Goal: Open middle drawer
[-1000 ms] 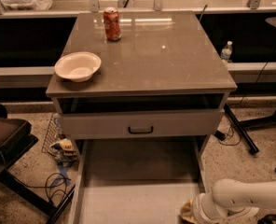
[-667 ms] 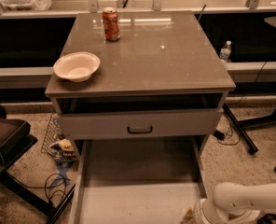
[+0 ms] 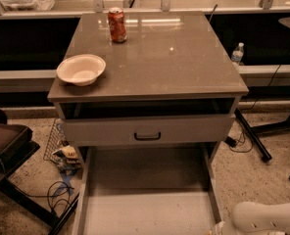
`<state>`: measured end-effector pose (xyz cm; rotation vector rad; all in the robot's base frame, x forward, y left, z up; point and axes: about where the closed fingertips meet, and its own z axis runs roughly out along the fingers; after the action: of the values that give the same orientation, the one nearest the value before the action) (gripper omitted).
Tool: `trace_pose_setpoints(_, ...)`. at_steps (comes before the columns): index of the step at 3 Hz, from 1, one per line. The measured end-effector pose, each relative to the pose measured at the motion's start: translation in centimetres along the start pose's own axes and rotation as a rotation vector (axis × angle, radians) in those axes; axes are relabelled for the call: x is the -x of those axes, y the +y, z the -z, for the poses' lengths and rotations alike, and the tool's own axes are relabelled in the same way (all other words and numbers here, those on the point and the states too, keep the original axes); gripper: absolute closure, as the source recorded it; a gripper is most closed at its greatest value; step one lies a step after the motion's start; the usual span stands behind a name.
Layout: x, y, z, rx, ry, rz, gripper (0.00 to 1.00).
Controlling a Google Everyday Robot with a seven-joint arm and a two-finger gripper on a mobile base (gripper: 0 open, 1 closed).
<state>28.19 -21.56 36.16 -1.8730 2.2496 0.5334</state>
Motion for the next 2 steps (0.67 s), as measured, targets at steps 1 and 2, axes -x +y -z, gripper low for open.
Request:
trace_pose_setpoints(1,0.19,-0.80,0.07,0.000,0.000,0.000,0.61)
trace_pose_setpoints(2,0.21,-0.84,0.07,0.000,0.000,0.000,0.37)
